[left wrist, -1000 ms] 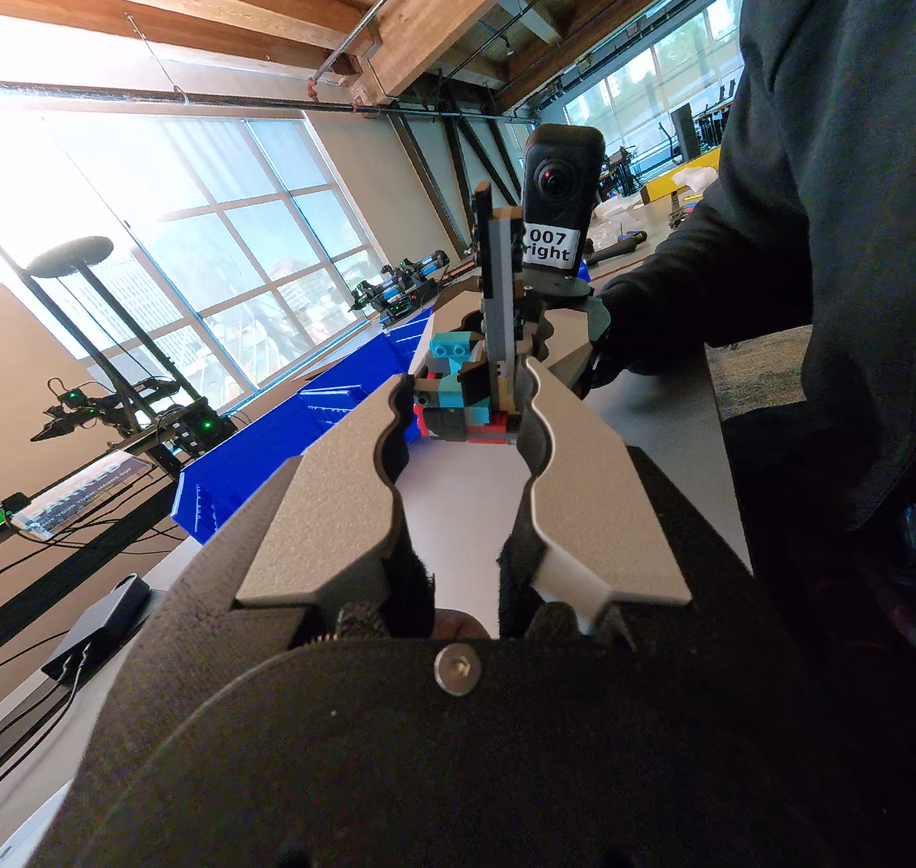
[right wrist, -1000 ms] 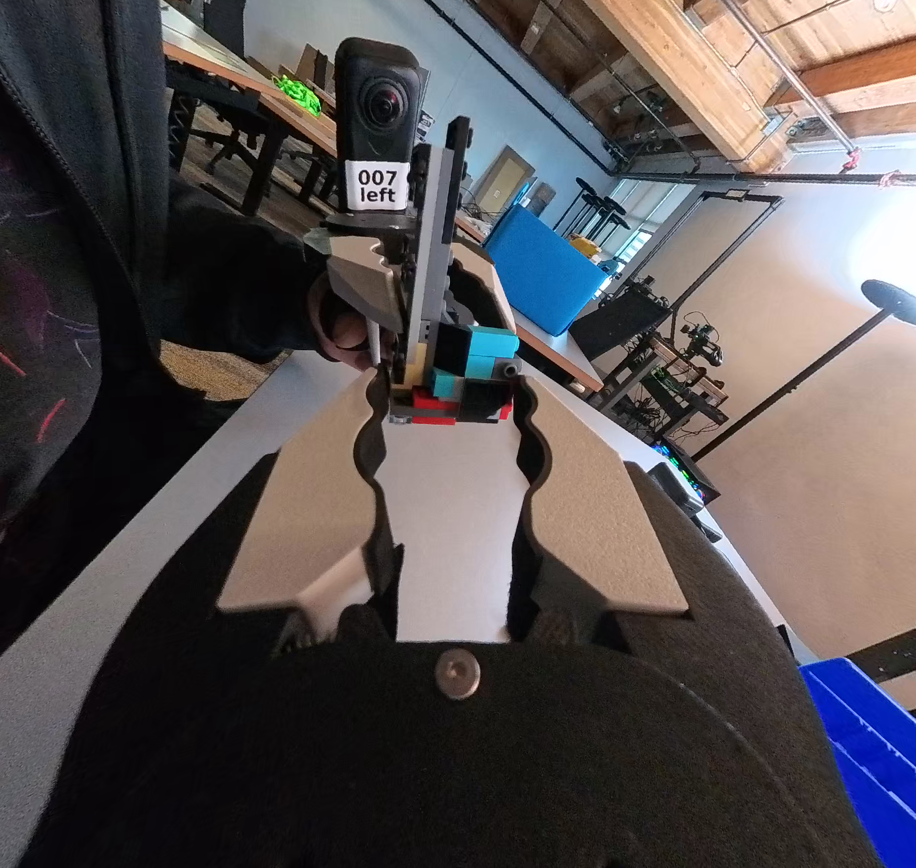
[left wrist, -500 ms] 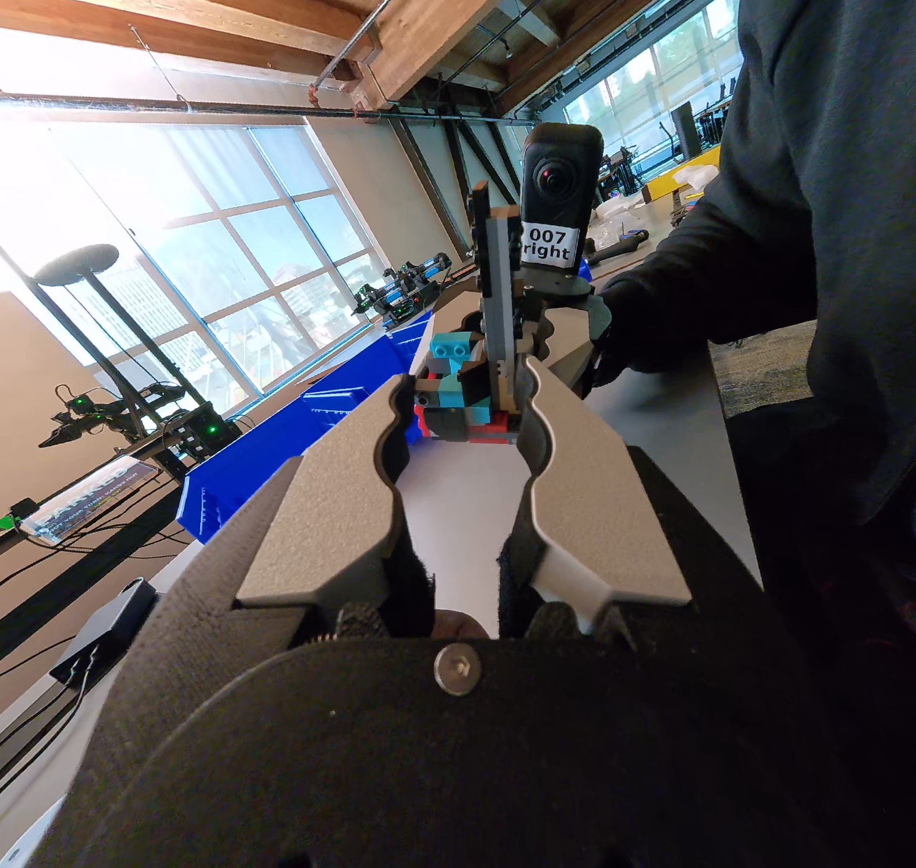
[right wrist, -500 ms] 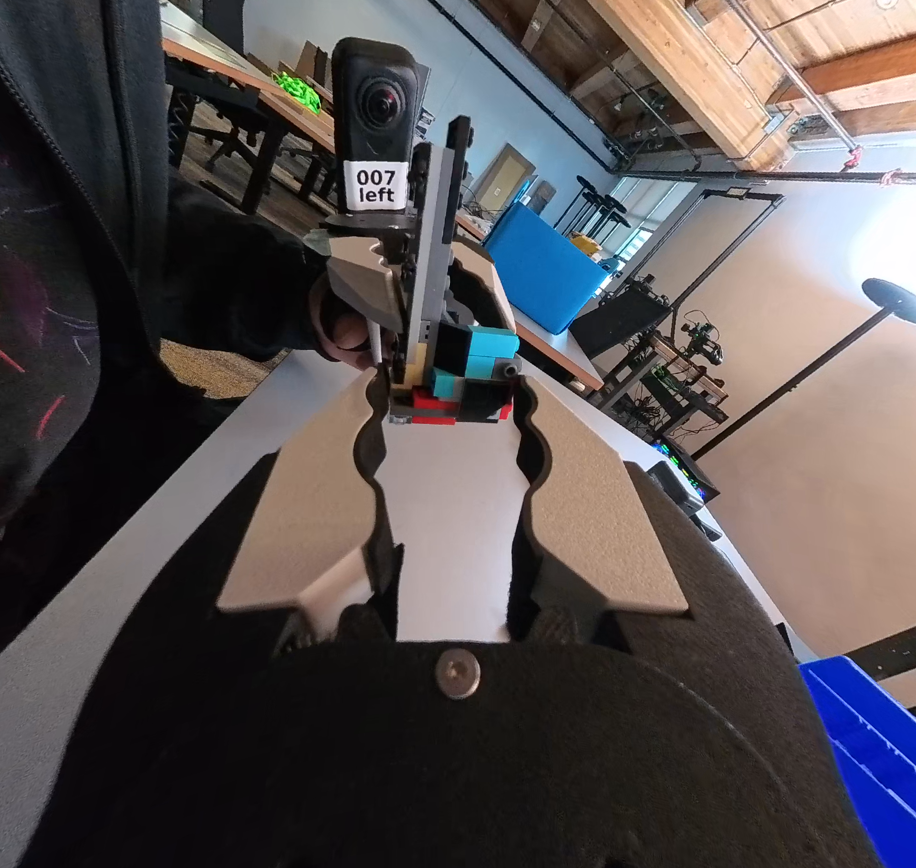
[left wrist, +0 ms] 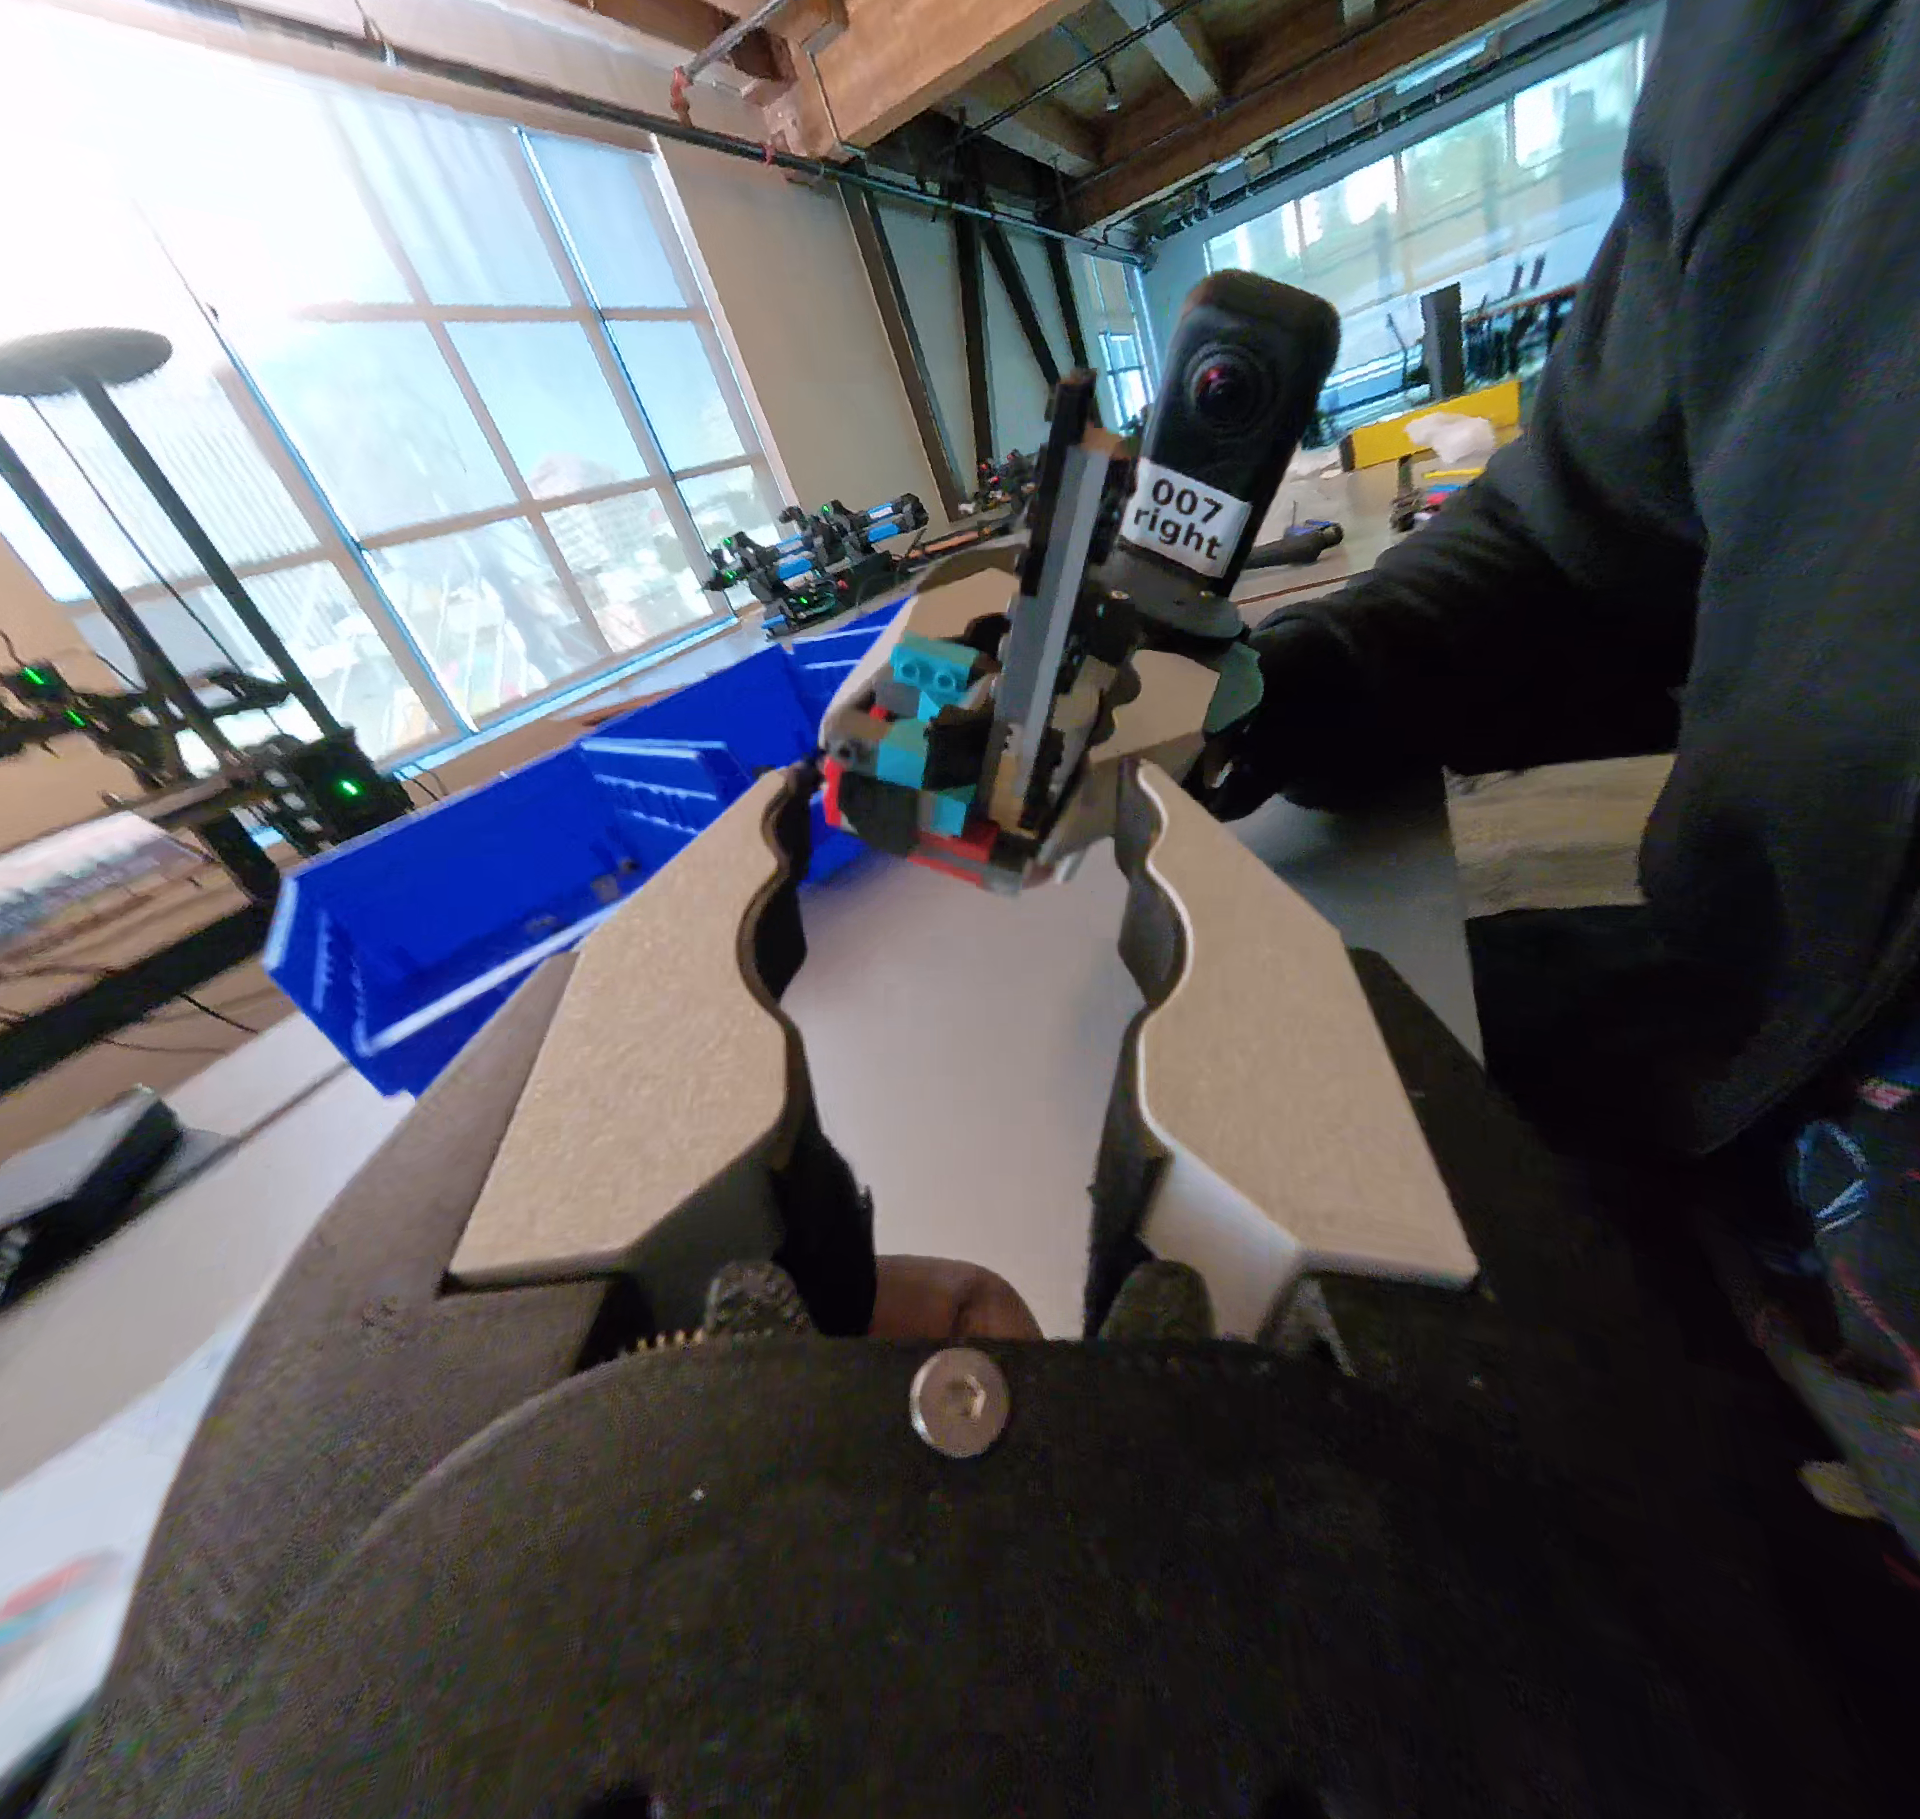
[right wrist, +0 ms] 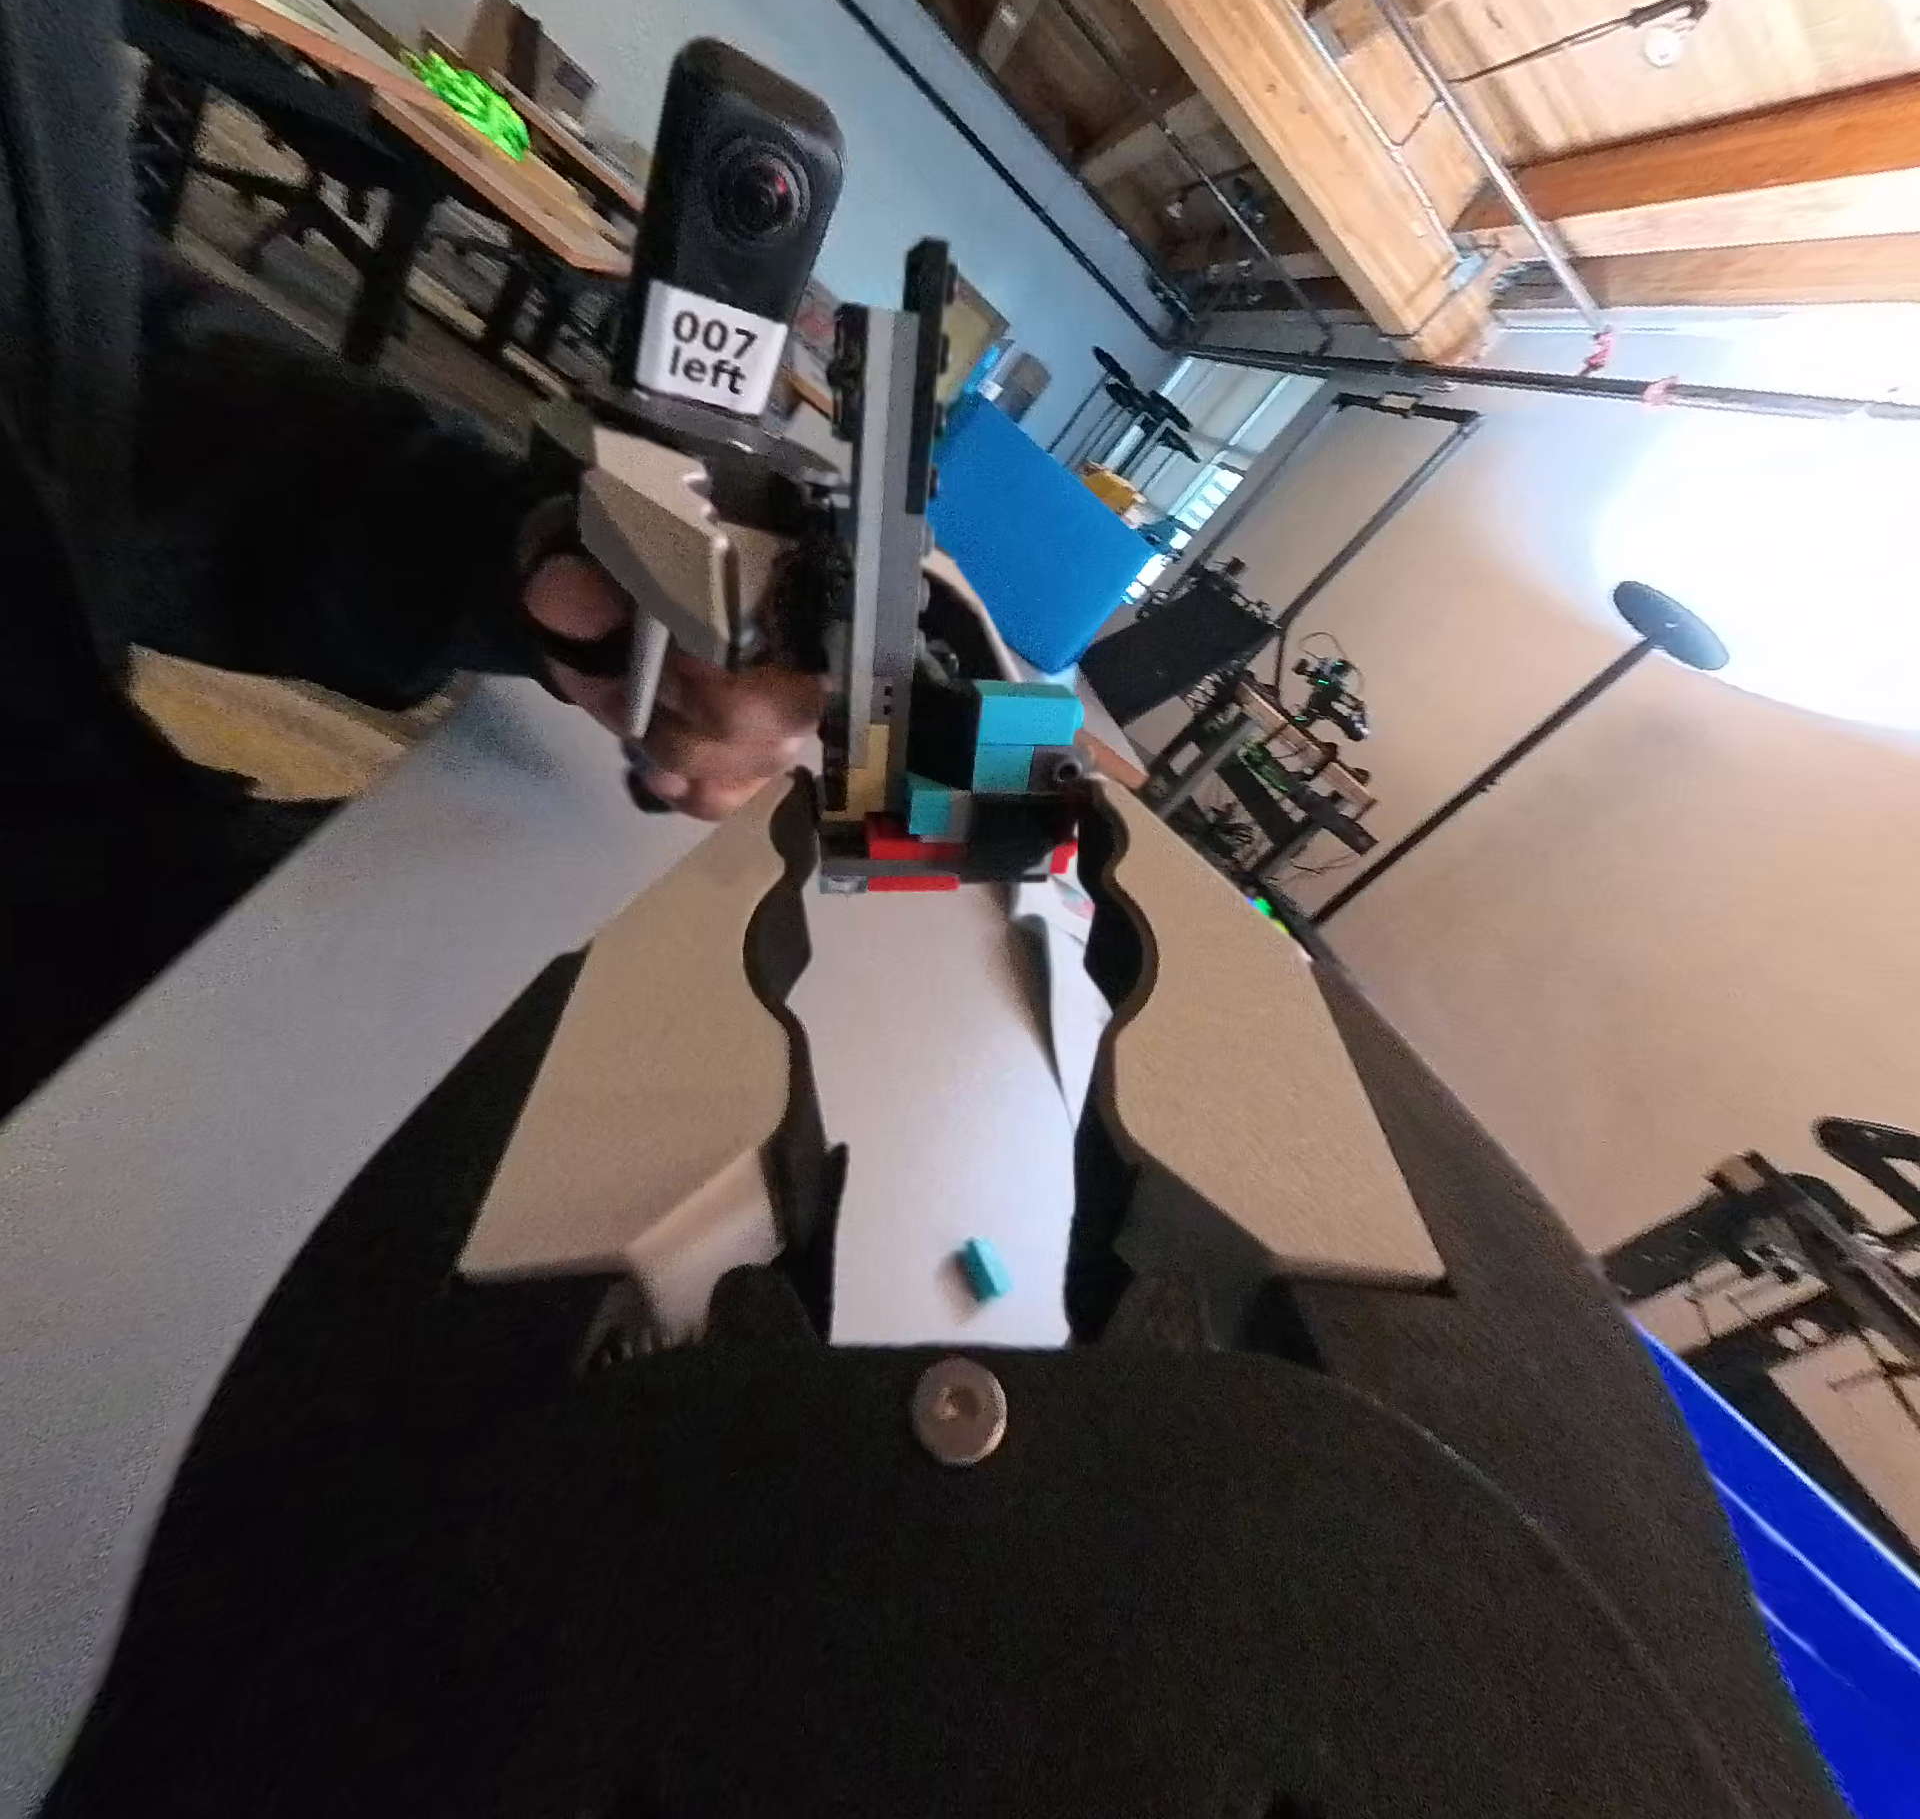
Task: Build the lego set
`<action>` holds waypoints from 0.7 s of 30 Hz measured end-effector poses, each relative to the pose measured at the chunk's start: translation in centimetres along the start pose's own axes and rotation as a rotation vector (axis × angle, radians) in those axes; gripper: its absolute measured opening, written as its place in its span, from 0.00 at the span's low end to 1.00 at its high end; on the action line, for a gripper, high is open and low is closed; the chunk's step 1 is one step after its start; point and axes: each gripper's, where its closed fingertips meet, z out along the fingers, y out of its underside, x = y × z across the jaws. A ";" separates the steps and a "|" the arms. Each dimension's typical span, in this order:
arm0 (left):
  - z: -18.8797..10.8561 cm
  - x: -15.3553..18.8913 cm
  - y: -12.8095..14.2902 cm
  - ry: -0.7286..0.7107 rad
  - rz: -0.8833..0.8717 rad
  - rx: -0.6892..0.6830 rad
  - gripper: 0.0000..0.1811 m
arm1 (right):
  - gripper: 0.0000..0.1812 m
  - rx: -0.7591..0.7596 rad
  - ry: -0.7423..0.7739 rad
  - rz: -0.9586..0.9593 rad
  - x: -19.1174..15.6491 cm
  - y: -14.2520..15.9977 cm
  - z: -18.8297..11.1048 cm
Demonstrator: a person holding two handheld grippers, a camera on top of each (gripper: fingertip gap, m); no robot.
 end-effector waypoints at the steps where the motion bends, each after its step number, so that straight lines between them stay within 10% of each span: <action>1: -0.2 -0.3 0.3 0.009 -0.068 -0.006 0.34 | 0.28 -0.016 0.023 -0.023 0.4 0.4 -0.1; 15: -1.1 -5.9 3.6 0.008 -1.318 0.108 0.35 | 0.28 -0.340 0.284 -0.690 3.7 6.4 -1.2; 21: 1.2 -3.7 5.9 0.000 -1.569 0.016 0.34 | 0.28 -0.388 0.313 -0.861 3.9 7.2 -1.0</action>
